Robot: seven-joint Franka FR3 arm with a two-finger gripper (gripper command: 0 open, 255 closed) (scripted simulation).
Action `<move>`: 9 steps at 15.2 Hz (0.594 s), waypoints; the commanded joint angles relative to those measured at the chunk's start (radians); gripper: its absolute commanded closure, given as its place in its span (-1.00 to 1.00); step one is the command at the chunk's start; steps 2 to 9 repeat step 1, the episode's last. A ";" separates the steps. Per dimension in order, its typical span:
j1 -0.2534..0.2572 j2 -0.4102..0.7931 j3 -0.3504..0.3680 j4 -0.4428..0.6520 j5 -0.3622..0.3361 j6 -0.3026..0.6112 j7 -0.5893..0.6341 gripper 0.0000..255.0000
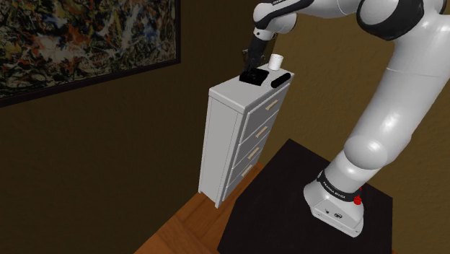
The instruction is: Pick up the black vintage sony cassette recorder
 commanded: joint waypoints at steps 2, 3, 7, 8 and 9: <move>0.000 -0.003 0.000 0.006 -0.001 -0.007 0.001 1.00; 0.000 -0.003 0.000 0.006 -0.001 -0.007 0.001 1.00; 0.000 -0.003 0.000 0.006 -0.001 -0.007 0.001 1.00; 0.000 -0.003 0.000 0.006 -0.001 -0.007 0.001 1.00; 0.000 -0.003 0.000 0.006 -0.001 -0.007 0.001 1.00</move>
